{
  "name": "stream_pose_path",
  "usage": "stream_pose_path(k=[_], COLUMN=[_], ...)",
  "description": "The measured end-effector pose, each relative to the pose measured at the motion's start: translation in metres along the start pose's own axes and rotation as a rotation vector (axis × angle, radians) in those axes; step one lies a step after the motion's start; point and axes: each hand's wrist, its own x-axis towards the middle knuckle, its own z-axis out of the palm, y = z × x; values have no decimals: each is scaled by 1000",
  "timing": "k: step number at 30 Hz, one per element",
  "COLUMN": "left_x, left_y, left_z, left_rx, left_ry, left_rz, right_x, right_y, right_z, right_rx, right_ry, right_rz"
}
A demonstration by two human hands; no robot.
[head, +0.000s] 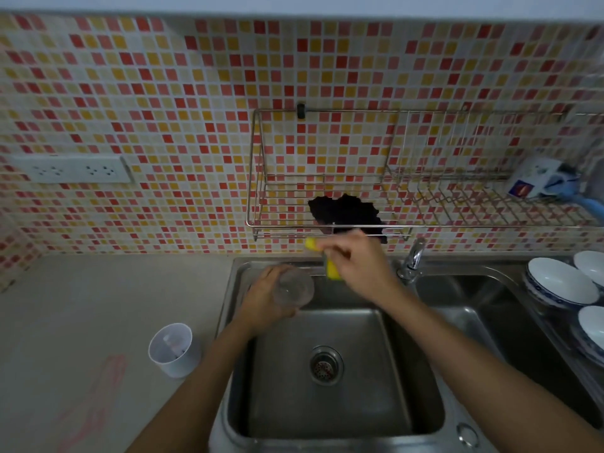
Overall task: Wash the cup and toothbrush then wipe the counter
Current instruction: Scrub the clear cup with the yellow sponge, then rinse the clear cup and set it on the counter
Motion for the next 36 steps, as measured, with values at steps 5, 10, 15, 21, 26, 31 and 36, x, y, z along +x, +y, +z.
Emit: stream_pose_path(k=[5, 10, 15, 21, 26, 31, 36], left_x=[0, 3, 12, 24, 34, 50, 70], left_y=[0, -3, -11, -12, -4, 4, 37], left_z=[1, 9, 14, 31, 63, 108, 149], left_rx=[9, 22, 58, 26, -40, -47, -57], left_ry=[0, -22, -25, -41, -96, -202, -267], left_rz=[-41, -81, -95, -104, -61, -83, -83], right_x=[69, 120, 147, 126, 32, -74, -100], right_y=[-20, -1, 14, 10, 25, 127, 240], right_z=[-11, 28, 53, 36, 10, 9, 7], right_rx=[119, -45, -220, -99, 8, -76, -57], right_ry=[249, 43, -197, -186, 299, 440, 298], right_rz=[0, 150, 203, 24, -252, -89, 548])
